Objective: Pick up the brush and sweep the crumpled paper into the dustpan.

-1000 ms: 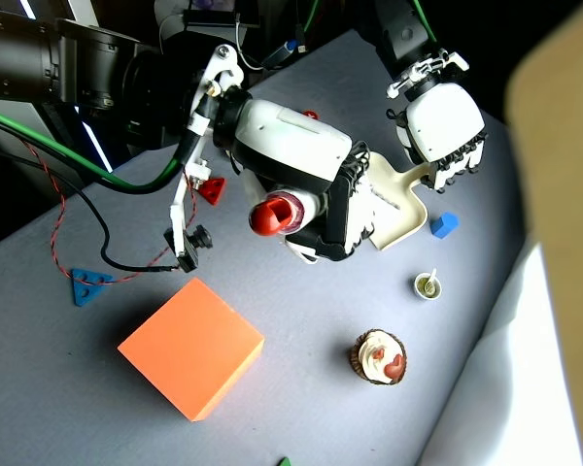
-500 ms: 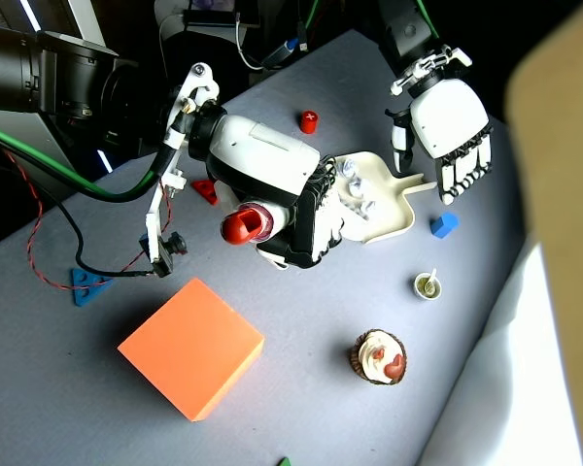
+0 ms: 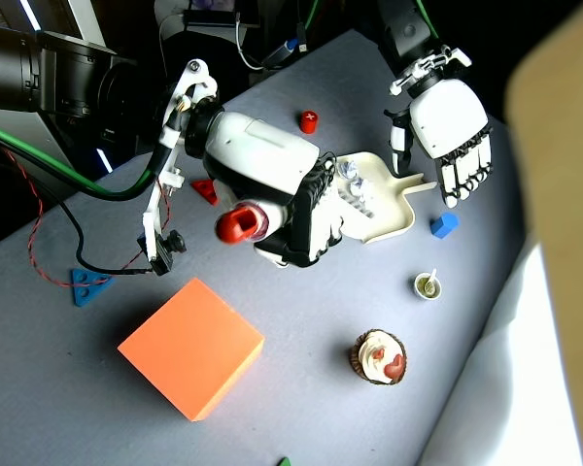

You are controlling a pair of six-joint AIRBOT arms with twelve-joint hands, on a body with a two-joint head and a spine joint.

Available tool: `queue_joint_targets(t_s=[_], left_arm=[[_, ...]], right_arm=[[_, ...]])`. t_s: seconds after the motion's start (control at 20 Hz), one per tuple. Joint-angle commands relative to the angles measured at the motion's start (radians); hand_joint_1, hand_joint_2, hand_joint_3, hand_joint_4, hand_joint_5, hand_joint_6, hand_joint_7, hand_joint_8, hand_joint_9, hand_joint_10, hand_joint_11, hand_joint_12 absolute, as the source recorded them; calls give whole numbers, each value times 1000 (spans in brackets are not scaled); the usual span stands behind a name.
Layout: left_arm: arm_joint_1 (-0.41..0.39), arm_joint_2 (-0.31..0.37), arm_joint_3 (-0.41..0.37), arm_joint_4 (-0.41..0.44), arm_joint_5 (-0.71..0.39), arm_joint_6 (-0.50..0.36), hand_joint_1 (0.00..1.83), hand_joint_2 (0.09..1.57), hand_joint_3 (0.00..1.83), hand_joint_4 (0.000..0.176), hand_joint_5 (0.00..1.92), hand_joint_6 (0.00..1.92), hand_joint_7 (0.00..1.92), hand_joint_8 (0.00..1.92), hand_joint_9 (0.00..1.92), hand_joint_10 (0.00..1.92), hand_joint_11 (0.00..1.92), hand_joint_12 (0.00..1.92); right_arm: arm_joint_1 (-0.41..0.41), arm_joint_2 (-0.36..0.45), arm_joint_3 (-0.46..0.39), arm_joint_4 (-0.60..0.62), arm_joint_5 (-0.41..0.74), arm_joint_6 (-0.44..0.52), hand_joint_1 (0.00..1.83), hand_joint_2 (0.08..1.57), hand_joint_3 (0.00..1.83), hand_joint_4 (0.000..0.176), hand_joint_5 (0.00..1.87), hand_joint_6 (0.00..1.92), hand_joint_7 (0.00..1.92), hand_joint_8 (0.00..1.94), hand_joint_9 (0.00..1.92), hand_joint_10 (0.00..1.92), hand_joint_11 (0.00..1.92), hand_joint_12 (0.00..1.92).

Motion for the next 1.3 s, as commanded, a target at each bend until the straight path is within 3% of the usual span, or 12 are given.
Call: queue_joint_targets(t_s=[0.0, 0.15, 0.2, 0.25, 0.35, 0.4, 0.45, 0.5, 0.6, 0.7, 1.0, 1.25], left_arm=[[-4, 13, 1, 37, -73, 8, 975, 968, 4, 0, 575, 11, 603, 9, 603, 7, 514, 267], [-2, 14, -3, 34, -75, 8, 942, 979, 7, 0, 558, 1, 588, 1, 593, 1, 511, 261], [0, 15, -6, 32, -79, 8, 956, 973, 3, 0, 563, 3, 591, 2, 592, 0, 507, 259], [0, 16, -7, 31, -79, 8, 954, 975, 3, 0, 559, 1, 593, 2, 594, 1, 510, 260], [1, 16, -10, 31, -80, 8, 961, 970, 0, 0, 573, 6, 608, 7, 608, 6, 516, 261], [1, 15, -11, 30, -81, 8, 946, 972, 1, 0, 580, 8, 605, 5, 605, 4, 524, 263], [1, 15, -12, 30, -83, 8, 947, 974, 2, 0, 582, 8, 602, 3, 599, 1, 523, 262], [1, 15, -12, 30, -84, 8, 945, 978, 3, 0, 577, 5, 590, 0, 586, 0, 508, 255], [2, 15, -11, 31, -85, 8, 937, 988, 6, 0, 561, 0, 581, 1, 581, 1, 502, 251], [3, 15, -11, 34, -85, 8, 948, 977, 0, 0, 566, 2, 598, 8, 603, 9, 519, 257], [12, 11, -24, 37, -82, 8, 936, 984, 3, 0, 586, 8, 613, 8, 607, 5, 522, 252], [14, 12, -32, 36, -94, 2, 942, 986, 2, 0, 581, 1, 604, 0, 595, 0, 520, 248]], right_arm=[[4, 1, 3, -85, -75, -1, 1558, 1151, 0, 142, 807, 1921, 795, 1941, 940, 1921, 1042, 1921], [-37, 0, 7, -96, -74, -1, 1498, 1126, 0, 86, 530, 1921, 485, 1941, 522, 1921, 584, 1921], [-52, -3, 8, -108, -74, -1, 1463, 1113, 0, 18, 433, 1861, 284, 1941, 322, 1921, 350, 1921], [-63, -7, 9, -114, -74, -1, 1403, 1111, 0, 4, 390, 1708, 174, 1824, 186, 1921, 175, 1921], [-85, -17, 9, -119, -72, -1, 1323, 1107, 0, 0, 495, 620, 441, 693, 361, 1007, 106, 1493], [-94, -18, 9, -119, -69, -1, 1298, 1076, 0, 0, 468, 201, 492, 250, 423, 524, 116, 1196], [-105, -20, 4, -117, -63, -1, 1296, 1066, 0, 0, 412, 47, 483, 65, 466, 216, 122, 1002], [-109, -22, -3, -115, -59, -1, 1282, 1057, 0, 0, 253, 9, 323, 12, 349, 65, 50, 703], [-116, -26, -20, -114, -51, -1, 1245, 1026, 0, 0, 113, 2, 105, 4, 106, 8, 5, 252], [-118, -26, -37, -110, -36, -1, 1223, 976, 0, 0, 8, 0, 4, 0, 3, 0, 0, 19], [-113, -15, -91, 8, 16, -44, 1240, 921, 0, 14, 0, 0, 0, 0, 0, 0, 0, 0], [-100, 29, -118, 106, 36, -49, 1110, 872, 0, 5, 0, 0, 0, 0, 0, 0, 0, 0]])
